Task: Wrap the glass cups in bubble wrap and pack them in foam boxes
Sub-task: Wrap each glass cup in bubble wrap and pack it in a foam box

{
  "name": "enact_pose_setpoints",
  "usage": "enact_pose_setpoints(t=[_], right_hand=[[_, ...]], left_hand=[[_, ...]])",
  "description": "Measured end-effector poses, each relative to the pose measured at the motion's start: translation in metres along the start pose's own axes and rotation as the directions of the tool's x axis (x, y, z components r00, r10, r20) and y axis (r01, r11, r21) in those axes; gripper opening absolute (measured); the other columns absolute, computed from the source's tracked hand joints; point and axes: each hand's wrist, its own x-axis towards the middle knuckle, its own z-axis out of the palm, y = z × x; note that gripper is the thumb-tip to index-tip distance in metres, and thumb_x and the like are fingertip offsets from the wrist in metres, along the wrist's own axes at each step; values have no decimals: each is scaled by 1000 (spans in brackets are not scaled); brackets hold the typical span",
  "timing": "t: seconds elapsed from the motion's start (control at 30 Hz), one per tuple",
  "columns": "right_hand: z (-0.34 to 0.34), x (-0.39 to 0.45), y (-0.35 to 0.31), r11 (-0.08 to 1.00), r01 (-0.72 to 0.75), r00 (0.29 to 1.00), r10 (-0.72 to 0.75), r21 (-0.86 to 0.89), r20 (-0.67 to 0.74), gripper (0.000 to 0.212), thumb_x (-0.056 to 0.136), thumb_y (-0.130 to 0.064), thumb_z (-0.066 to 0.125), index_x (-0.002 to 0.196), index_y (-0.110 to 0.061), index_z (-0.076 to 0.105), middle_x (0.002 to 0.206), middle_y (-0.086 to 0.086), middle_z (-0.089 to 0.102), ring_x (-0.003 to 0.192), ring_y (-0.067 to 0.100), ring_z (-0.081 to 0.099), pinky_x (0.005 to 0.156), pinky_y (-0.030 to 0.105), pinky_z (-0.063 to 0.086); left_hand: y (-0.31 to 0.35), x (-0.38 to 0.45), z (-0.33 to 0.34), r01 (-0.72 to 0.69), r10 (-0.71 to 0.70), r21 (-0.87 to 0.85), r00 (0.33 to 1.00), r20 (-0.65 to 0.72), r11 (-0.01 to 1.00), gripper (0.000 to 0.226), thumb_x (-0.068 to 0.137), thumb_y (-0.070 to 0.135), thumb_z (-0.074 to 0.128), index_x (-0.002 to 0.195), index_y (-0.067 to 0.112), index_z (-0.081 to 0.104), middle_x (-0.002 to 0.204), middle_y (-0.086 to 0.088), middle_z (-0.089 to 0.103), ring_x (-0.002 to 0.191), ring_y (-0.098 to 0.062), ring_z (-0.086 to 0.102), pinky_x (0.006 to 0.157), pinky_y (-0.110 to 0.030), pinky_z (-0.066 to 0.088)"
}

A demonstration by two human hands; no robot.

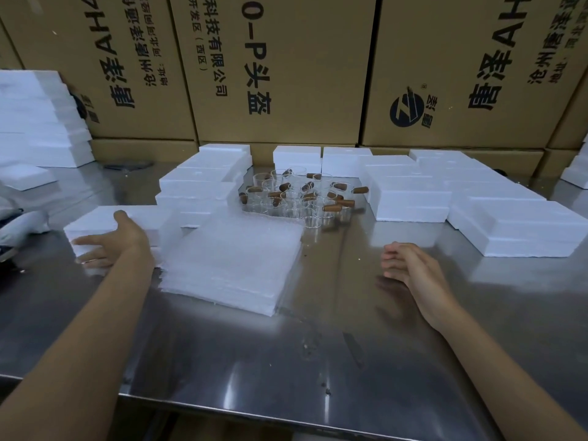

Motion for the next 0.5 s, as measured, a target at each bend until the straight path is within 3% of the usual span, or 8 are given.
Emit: enact_pose_setpoints(t=[0.17, 0.27, 0.4, 0.5], right_hand=[[1, -2, -3, 1000, -18, 1000, 18, 15, 1, 20, 99, -22, 58, 96, -7, 72, 91, 11, 72, 83, 18, 69, 72, 27, 56], [2, -3, -4, 1000, -13, 1000, 13, 10, 11, 21, 100, -20, 56, 96, -6, 71, 94, 13, 71, 85, 19, 68, 74, 28, 56], [2, -4, -4, 1000, -7, 1000, 7, -17, 28, 21, 100, -20, 56, 96, -7, 71, 95, 13, 71, 84, 17, 68, 72, 22, 58], [1, -3, -3, 1000, -9, 999, 9, -18, 31, 21, 100, -20, 56, 95, -7, 71, 94, 12, 72, 82, 16, 69, 69, 20, 58]], left_hand=[[-8, -19, 5, -191, 192, -26, 979, 66, 981, 110, 89, 53, 67, 160, 20, -10, 166, -17, -15, 154, -38, -8, 125, -48, 5], [-18, -27, 7, -290, 271, 107, 950, 158, 951, 125, 77, 41, 85, 160, 33, -7, 165, -13, -22, 153, -41, -7, 121, -49, 17], [-29, -24, 10, -394, 350, 228, 913, 212, 890, 102, 81, 14, 83, 158, 32, 20, 165, -14, -24, 155, -36, -1, 121, -43, 21], [-31, -16, 11, -422, 372, 308, 905, 207, 853, 95, 84, 13, 80, 157, 31, 23, 165, -15, -21, 154, -36, 5, 120, -40, 22]])
